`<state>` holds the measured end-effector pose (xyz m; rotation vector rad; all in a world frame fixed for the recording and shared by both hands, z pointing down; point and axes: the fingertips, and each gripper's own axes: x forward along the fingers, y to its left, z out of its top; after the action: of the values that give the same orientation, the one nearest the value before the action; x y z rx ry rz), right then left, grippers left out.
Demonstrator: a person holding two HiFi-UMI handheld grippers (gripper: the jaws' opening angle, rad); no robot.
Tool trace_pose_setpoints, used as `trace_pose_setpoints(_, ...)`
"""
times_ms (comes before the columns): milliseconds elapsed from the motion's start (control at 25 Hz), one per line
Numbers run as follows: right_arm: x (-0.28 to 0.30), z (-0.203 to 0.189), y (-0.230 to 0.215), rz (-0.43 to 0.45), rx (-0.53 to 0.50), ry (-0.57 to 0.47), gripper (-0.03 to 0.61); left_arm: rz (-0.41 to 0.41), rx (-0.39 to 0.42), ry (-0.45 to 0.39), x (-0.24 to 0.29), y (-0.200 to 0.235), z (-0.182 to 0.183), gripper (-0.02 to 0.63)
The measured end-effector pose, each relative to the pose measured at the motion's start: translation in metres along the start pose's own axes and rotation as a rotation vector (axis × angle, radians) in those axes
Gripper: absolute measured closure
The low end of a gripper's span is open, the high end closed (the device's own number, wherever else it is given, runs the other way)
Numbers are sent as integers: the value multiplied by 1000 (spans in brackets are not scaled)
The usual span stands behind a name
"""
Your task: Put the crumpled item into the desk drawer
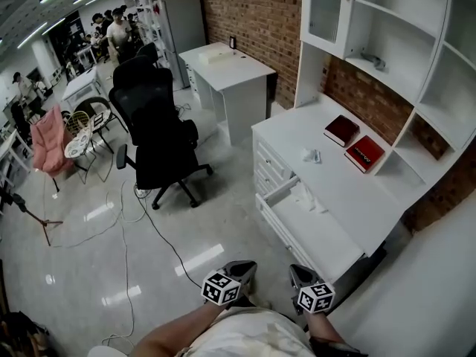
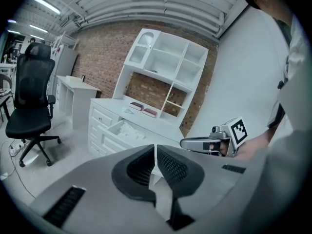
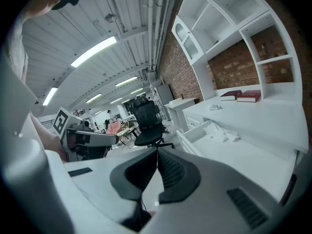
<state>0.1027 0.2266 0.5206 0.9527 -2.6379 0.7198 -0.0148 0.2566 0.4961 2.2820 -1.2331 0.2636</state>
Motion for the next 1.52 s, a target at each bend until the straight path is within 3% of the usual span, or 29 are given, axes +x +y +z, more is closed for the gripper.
trace_pose_setpoints(480, 40, 26, -8, -16, 5, -5, 555, -8, 0, 4, 11, 38, 23, 580)
trace_pose_setpoints(1520, 167, 98, -18, -204, 14, -12, 555, -212, 56, 52, 59, 178, 110, 580)
